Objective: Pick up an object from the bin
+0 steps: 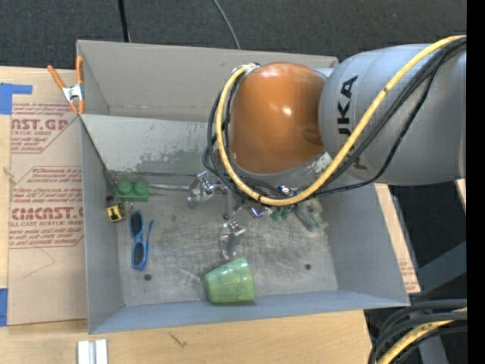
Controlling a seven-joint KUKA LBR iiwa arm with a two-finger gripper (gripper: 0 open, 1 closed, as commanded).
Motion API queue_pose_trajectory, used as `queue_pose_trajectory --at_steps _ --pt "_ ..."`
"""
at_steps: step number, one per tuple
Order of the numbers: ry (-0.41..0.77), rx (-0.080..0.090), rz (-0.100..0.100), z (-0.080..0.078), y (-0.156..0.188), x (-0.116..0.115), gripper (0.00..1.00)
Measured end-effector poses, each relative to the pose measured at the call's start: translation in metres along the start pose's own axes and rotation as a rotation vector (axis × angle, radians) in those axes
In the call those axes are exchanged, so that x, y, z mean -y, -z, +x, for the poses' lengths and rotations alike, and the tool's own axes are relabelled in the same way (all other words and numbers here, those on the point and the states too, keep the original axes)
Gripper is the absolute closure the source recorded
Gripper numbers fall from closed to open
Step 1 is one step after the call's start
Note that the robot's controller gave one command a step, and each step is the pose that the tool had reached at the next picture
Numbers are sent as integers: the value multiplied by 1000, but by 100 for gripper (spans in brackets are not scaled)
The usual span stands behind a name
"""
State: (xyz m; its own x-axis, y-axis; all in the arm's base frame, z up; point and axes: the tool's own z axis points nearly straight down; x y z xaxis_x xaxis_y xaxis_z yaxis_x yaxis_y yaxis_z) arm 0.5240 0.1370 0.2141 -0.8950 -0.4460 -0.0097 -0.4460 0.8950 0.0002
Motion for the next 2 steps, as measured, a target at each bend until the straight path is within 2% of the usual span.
queue_pose_trajectory --at_steps 1,2 --pt "69 -20 -4 57 -100 10 0" --pt "208 -4 1 58 -128 28 0"
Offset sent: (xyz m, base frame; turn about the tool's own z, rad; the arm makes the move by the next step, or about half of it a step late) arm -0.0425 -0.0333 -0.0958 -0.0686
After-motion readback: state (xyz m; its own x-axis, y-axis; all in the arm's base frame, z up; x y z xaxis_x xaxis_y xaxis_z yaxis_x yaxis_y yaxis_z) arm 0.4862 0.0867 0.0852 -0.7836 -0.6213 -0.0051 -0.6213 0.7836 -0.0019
